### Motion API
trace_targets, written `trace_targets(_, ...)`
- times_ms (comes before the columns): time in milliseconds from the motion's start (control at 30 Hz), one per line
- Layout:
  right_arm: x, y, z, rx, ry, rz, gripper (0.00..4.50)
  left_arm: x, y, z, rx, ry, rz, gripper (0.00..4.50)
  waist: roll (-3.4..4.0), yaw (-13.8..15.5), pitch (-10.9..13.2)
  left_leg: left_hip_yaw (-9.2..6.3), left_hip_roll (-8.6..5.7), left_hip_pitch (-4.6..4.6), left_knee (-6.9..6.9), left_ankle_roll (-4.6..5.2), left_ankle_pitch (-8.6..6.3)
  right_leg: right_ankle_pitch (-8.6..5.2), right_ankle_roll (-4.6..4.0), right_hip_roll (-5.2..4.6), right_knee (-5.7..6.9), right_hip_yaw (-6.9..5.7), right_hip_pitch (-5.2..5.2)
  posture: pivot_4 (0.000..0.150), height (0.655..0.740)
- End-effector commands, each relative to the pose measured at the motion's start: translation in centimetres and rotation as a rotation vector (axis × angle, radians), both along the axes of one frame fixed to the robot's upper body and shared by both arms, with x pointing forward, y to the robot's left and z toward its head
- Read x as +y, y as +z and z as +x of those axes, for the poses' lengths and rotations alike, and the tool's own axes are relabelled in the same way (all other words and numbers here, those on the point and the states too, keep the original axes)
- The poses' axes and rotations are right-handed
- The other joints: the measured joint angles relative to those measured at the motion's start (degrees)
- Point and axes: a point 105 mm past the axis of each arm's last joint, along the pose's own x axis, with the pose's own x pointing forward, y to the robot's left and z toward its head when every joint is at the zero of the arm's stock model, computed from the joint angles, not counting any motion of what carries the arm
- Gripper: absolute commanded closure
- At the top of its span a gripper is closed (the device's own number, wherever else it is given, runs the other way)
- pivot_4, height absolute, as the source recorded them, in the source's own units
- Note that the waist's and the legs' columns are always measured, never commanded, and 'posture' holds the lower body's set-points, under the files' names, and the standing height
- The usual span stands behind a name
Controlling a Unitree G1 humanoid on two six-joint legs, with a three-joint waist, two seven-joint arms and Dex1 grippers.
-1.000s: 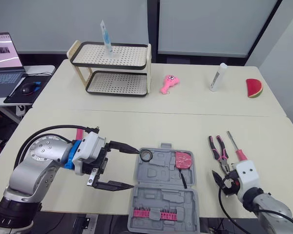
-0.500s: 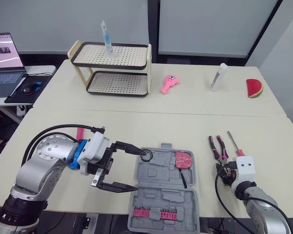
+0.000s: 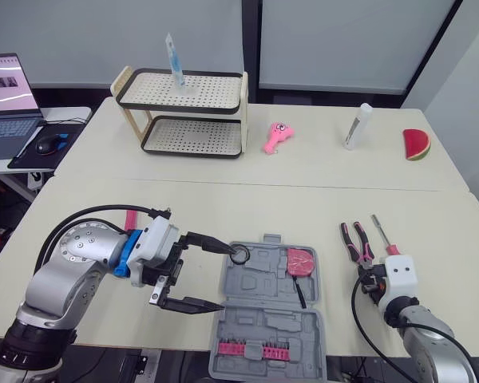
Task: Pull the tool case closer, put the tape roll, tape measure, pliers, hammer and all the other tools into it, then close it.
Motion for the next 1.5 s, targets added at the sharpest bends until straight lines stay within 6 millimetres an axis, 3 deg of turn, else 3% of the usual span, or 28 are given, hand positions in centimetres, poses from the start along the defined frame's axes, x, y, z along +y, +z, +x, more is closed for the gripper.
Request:
trace_targets(33,0.5,3.2,0.7,-0.105,0.075,-0.045,3.26,0.5,0.3,0.1,-0.027,0.026,0.016,0.00,0.03,0.01,0.02,0.00,0.00,0.00,0.00,0.00,0.00,0.00,0.00,0.00,0.01,0.00,0.00,0.150,0.7350)
trace_targets(167,1.7,6.0,0.6,-0.155,0.206,-0.093,3.26,1.3,0.2,0.4,-0.001,0.067,0.040,0.00,0.13,-0.01,0.07,0.00,0.00,0.00,0.01,0.00,0.00,0.00,0.00,0.00,0.04,0.00,-0.01,0.150,0.7350)
trace_targets(300,4.0,8.9,-0.2,-0.125,0.492,-0.171,3.26,3.5,-0.8,0.6,-0.042,0.109,0.134,0.00,0.18,-0.14,0.10,-0.02,0.01,0.03,0.03,0.01,0.00,0.00,0.00,0.04,0.04,0.01,0.01,0.150,0.7350)
trace_targets(433,6.4,10.2,-1.6,-0.029,0.776,-0.235,3.26,5.2,-1.8,0.3,-0.050,0.098,0.220,0.00,0.17,0.08,0.12,-0.07,0.03,0.01,0.02,0.02,0.01,0.00,-0.02,0.08,0.03,-0.04,0.01,0.150,0.7350)
trace_targets(567,8.5,9.9,-3.1,0.098,1.037,-0.322,3.26,6.2,-2.5,0.1,-0.055,0.081,0.277,0.00,0.14,0.10,0.13,-0.07,0.03,-0.01,0.03,0.02,0.00,0.00,-0.03,0.06,-0.01,-0.05,-0.01,0.150,0.7350)
trace_targets(733,11.0,8.8,-3.0,0.164,1.185,-0.370,3.26,6.5,-2.7,0.0,-0.056,0.083,0.286,0.00,0.05,0.09,0.18,-0.08,0.04,-0.08,0.04,0.01,0.00,0.00,-0.02,0.05,-0.02,-0.06,-0.08,0.150,0.7350)
trace_targets(1133,15.5,7.1,-1.0,0.206,1.279,-0.388,3.26,6.8,-3.0,-0.2,-0.058,0.091,0.301,0.00,0.05,0.10,0.19,-0.11,0.03,-0.53,0.04,0.02,0.00,0.02,-0.03,0.04,0.01,-0.12,-0.50,0.150,0.7350)
trace_targets(1500,16.8,5.3,-0.2,0.231,1.317,-0.402,3.26,6.6,-3.2,-0.2,-0.072,0.088,0.299,0.00,0.05,0.00,0.19,-0.15,0.03,-0.54,0.08,0.02,0.00,0.03,-0.03,0.04,0.07,-0.18,-0.49,0.150,0.7350)
